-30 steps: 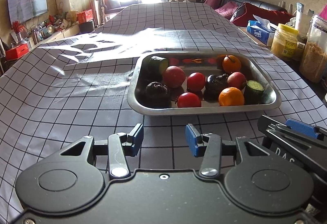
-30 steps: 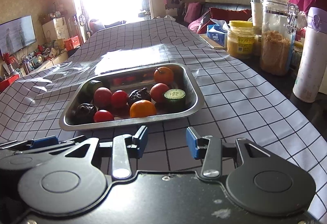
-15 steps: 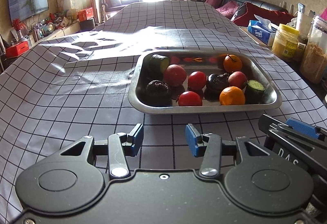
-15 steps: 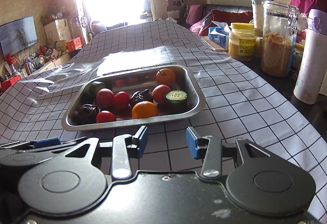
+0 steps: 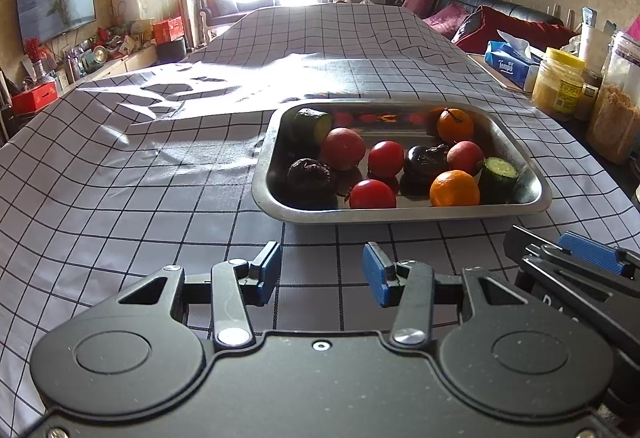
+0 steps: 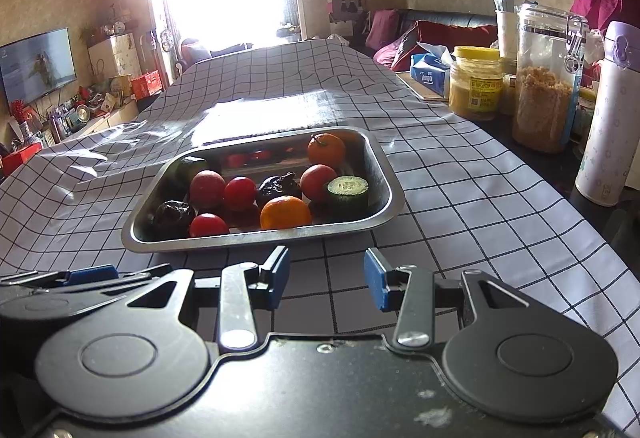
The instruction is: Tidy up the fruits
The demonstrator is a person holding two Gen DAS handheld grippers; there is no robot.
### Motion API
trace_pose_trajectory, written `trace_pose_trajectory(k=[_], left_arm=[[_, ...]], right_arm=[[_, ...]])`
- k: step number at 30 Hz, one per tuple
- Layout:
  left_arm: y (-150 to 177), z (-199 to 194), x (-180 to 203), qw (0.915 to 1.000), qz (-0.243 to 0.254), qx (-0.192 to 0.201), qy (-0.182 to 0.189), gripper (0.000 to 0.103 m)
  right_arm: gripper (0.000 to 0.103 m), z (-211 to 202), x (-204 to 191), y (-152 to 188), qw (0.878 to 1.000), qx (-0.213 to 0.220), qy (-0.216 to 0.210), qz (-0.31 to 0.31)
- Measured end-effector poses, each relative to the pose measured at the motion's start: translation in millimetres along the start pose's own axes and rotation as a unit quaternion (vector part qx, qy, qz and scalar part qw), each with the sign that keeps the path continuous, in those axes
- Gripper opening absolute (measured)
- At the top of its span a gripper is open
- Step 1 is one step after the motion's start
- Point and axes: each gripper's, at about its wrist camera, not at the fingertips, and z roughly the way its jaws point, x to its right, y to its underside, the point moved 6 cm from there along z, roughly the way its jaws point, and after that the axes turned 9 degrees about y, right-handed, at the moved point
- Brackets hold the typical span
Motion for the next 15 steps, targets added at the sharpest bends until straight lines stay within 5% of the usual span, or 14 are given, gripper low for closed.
trace_pose_trajectory(k=[15], left_arm=[[-0.8,-0.6,1.3,1.0000,0.004,0.004,0.000,0.054]], right_arm=[[0.045,-0.1,-1.0,0.7,1.000,0.001,-0.001,-0.006]])
